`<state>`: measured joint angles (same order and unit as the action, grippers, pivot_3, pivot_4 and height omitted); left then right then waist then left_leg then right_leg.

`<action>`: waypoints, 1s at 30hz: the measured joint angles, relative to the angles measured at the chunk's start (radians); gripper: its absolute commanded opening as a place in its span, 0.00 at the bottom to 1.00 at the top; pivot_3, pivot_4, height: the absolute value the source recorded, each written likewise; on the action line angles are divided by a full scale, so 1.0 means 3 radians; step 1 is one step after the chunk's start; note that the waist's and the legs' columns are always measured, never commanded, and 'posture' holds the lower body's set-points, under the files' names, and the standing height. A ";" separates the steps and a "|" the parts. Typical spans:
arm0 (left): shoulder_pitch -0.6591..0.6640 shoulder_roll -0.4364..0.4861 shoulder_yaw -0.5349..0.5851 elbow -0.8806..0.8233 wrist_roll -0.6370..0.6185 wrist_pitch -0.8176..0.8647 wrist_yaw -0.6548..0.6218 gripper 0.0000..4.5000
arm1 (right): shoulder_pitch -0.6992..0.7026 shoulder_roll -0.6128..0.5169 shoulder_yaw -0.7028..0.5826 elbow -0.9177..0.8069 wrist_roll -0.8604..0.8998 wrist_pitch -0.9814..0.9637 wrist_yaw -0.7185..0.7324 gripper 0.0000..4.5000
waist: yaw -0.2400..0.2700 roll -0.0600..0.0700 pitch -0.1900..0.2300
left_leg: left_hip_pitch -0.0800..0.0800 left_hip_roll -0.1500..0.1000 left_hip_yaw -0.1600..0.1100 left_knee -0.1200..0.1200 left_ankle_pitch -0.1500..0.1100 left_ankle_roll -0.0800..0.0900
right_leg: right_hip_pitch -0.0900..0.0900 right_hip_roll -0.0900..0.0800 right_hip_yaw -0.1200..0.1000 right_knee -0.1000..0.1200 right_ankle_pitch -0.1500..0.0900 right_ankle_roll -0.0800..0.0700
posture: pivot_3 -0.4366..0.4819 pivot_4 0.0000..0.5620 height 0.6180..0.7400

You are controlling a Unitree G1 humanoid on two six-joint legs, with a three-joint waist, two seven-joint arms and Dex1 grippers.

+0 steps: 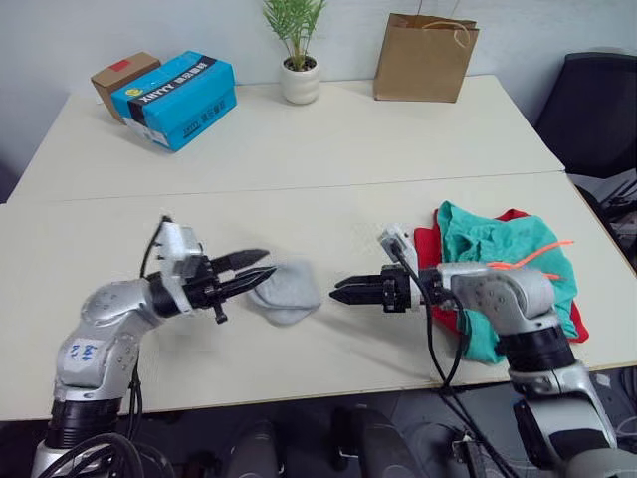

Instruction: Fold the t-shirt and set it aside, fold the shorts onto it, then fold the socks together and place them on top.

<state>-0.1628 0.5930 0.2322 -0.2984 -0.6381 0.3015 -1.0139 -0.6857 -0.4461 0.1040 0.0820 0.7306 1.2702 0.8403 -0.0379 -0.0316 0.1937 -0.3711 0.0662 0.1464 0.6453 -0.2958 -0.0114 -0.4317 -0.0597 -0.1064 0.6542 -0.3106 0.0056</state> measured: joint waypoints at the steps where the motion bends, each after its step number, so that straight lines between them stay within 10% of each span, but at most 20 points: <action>1: 0.0117 0.0046 0.0028 -0.0050 -0.0046 -0.0009 -0.0076 0.61 | -0.0058 0.0090 -0.0025 0.0073 0.0005 0.0119 -0.0076 0.81 | -0.0004 0.0000 0.0000 | 0.0000 0.0000 0.0000 -0.0001 0.0000 0.0000 | 0.0000 0.0000 0.0000 0.0000 0.0000 0.0000 | 0.48 0.27 1.00; 8: 0.0698 0.0106 0.0245 -0.0147 -0.0158 -0.0064 -0.0227 1.00 | -0.0398 0.0633 0.0007 0.0470 -0.0080 0.0415 -0.0371 0.97 | -0.0026 -0.0003 -0.0002 | -0.0012 -0.0001 -0.0001 0.0005 0.0002 0.0005 | -0.0010 0.0000 0.0001 0.0001 0.0002 0.0003 | 0.48 0.27 1.00; 21: 0.1061 0.0189 0.0477 -0.0171 -0.0267 -0.0043 -0.0275 1.00 | -0.0677 0.1049 0.0047 0.1162 -0.0425 -0.0121 -0.0356 0.06 | -0.0072 -0.0003 -0.0003 | -0.0003 0.0001 -0.0002 0.0000 0.0003 0.0002 | -0.0003 0.0000 0.0001 0.0002 0.0002 0.0001 | 0.48 0.27 1.00; 30: 0.0853 0.0180 0.0422 -0.0273 -0.0504 0.0205 -0.0164 1.00 | -0.0263 -0.0683 0.0220 -0.0257 0.0048 0.0089 0.0899 0.00 | 0.0036 0.0006 0.0003 | -0.0055 -0.0005 -0.0004 0.0010 -0.0006 0.0017 | -0.0044 -0.0004 -0.0005 -0.0010 0.0006 0.0010 | 0.48 0.27 1.00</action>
<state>0.0930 0.6470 0.3589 -0.3802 -0.7894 0.3631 -1.0631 -0.7646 -0.6510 0.1700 0.0049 0.7449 1.2968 1.1099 -0.0271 -0.0298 0.1947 -0.3877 0.0648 0.1453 0.6483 -0.2976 -0.0063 -0.4449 -0.0607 -0.1077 0.6511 -0.3088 0.0086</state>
